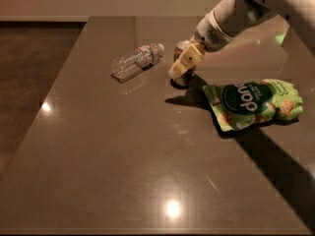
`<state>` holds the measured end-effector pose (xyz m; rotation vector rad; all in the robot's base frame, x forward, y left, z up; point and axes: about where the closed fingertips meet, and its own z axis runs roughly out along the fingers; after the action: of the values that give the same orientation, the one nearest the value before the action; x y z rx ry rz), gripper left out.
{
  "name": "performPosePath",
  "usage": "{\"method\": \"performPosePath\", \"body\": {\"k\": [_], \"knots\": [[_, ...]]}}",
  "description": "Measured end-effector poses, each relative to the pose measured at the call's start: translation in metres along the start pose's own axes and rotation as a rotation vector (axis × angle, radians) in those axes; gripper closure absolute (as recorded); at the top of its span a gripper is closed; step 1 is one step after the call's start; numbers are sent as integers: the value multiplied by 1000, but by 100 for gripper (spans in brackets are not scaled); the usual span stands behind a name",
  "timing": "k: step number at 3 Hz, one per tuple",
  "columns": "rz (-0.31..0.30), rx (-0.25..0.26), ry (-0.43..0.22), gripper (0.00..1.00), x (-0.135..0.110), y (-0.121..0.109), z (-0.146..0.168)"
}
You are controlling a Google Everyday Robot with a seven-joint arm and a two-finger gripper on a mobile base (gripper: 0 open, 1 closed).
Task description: Pick orange can
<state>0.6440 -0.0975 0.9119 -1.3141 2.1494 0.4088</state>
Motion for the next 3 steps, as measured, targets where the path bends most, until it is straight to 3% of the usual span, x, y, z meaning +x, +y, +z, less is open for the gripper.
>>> {"method": "performPosePath", "body": {"k": [1, 2, 3], "knots": [[-12, -19, -4, 49, -9, 5, -4], [-30, -28, -9, 72, -16, 12, -14], [-103, -36, -49, 95, -43, 34, -41]]}}
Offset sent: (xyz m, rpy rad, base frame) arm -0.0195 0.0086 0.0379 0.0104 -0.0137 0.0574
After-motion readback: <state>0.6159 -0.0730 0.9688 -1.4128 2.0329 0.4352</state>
